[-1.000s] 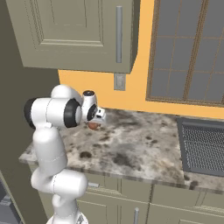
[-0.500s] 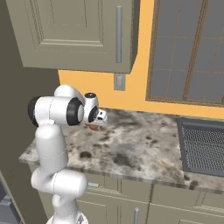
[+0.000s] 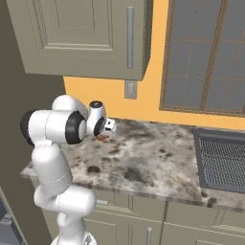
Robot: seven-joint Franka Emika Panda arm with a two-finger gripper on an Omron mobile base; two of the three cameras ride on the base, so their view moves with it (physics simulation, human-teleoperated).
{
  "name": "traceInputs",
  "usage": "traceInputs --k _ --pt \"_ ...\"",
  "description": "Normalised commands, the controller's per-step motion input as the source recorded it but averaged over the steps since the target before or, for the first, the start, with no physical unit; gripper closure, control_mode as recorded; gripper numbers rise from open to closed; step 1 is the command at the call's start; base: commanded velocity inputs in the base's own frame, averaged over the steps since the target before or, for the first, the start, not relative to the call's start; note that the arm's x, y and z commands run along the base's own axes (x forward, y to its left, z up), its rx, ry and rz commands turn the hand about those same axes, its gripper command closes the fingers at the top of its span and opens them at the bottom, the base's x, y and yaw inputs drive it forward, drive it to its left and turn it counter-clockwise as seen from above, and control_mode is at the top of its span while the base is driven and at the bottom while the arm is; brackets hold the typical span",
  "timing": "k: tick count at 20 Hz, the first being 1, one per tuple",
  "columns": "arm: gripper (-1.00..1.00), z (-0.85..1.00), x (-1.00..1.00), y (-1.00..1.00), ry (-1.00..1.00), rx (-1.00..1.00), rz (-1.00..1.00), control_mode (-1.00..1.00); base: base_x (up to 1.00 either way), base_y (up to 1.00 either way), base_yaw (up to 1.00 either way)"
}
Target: Place the onion in the correct fridge rack based on whether it is a fruit or vegetable. Finally, close the fridge door.
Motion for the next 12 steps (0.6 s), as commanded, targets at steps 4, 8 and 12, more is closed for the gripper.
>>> traceInputs --k 4,8,12 --pt "1.00 0.80 -1.00 -0.09 -0.34 0.00 0.00 -1.00 0.00 0.00 0.00" --pt "1.00 0.78 -1.00 -0.06 -0.23 0.00 0.00 -1.00 0.00 0.00 0.00" --pt "1.00 0.87 -1.00 -0.02 -0.17 0.00 -0.03 -1.00 0.00 0.00 0.00"
